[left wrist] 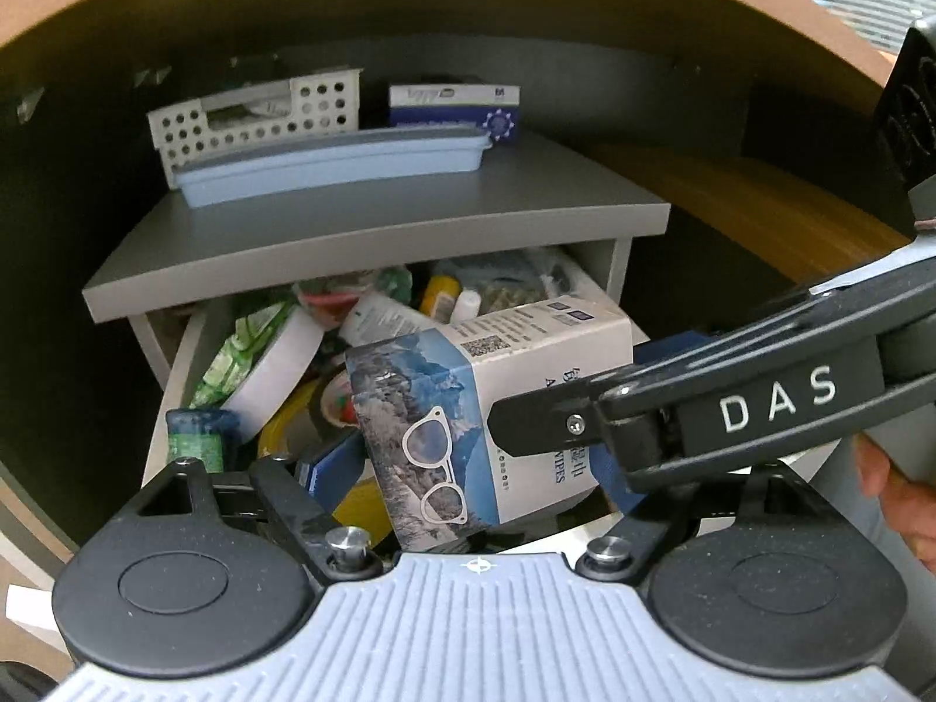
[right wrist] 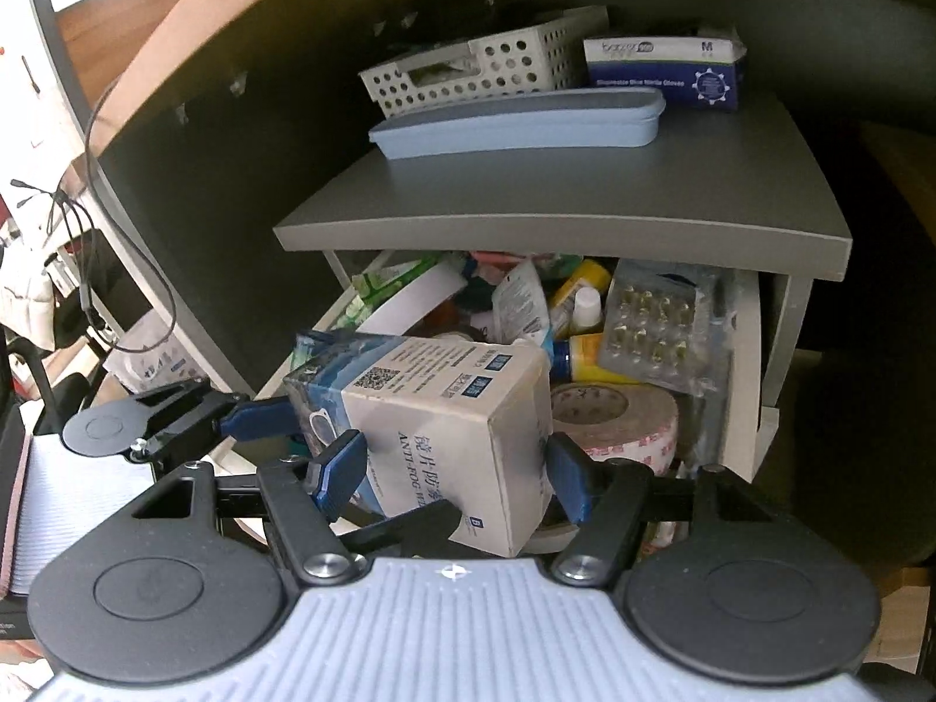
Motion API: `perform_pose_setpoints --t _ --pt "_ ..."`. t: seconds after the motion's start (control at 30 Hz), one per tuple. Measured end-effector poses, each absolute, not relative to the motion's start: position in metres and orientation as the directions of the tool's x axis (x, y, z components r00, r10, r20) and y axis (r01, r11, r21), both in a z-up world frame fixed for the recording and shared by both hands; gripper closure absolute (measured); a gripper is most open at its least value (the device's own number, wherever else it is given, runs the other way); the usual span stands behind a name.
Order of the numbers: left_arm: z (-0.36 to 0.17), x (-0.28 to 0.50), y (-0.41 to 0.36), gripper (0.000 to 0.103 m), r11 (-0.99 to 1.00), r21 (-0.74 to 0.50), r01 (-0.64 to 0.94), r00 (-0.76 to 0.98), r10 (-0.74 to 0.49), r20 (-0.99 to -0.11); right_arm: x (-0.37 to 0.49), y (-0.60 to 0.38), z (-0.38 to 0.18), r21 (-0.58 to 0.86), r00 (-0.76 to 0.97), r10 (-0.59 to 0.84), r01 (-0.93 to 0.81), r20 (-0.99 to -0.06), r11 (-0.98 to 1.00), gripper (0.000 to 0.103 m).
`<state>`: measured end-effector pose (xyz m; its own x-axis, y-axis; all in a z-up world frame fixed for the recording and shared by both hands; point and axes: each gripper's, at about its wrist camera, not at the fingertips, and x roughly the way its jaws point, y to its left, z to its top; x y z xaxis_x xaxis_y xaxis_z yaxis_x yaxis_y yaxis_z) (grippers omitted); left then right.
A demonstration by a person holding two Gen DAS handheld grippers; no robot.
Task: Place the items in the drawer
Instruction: 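Carry the wipes box over the open top drawer with the right gripper, then lower the wipes box into the drawer and open the right gripper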
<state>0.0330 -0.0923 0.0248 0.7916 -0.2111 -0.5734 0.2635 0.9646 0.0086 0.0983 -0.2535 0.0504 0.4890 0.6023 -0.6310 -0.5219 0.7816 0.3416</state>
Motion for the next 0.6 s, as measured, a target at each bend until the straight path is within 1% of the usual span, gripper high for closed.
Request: perform_pose_setpoints --t 0.13,0.27,0.4,0.43,0.5,0.57,0.6 --pt "0.024 0.032 -0.090 0.015 0.953 0.022 0.301 0.774 -0.231 -0.589 0.096 -0.256 0.051 0.356 0.470 0.609 -0.522 -0.639 0.776 0.028" --pt "0.025 0.024 -0.073 0.015 0.958 -0.036 0.285 0.769 -0.251 -0.588 0.089 -0.264 0.055 0.370 0.463 0.613 -0.514 -0.640 0.774 0.026" --pt "0.028 0.016 -0.058 0.015 0.962 -0.072 0.265 0.771 -0.256 -0.583 0.085 -0.276 0.060 0.421 0.470 0.639 -0.492 -0.608 0.762 0.027" --pt "0.029 0.014 -0.056 0.018 0.961 -0.075 0.268 0.773 -0.261 -0.578 0.085 -0.278 0.061 0.432 0.470 0.645 -0.488 -0.602 0.758 0.029" --pt "0.029 0.012 -0.053 0.024 0.956 -0.084 0.283 0.771 -0.278 -0.573 0.086 -0.280 0.061 0.431 0.479 0.637 -0.476 -0.604 0.767 0.038" --pt "0.027 0.013 -0.050 0.037 0.947 -0.127 0.297 0.755 -0.314 -0.575 0.087 -0.282 0.060 0.430 0.486 0.627 -0.462 -0.609 0.776 0.044" --pt "0.027 0.014 -0.048 0.040 0.941 -0.156 0.299 0.746 -0.333 -0.577 0.088 -0.283 0.059 0.429 0.489 0.621 -0.455 -0.612 0.781 0.048"
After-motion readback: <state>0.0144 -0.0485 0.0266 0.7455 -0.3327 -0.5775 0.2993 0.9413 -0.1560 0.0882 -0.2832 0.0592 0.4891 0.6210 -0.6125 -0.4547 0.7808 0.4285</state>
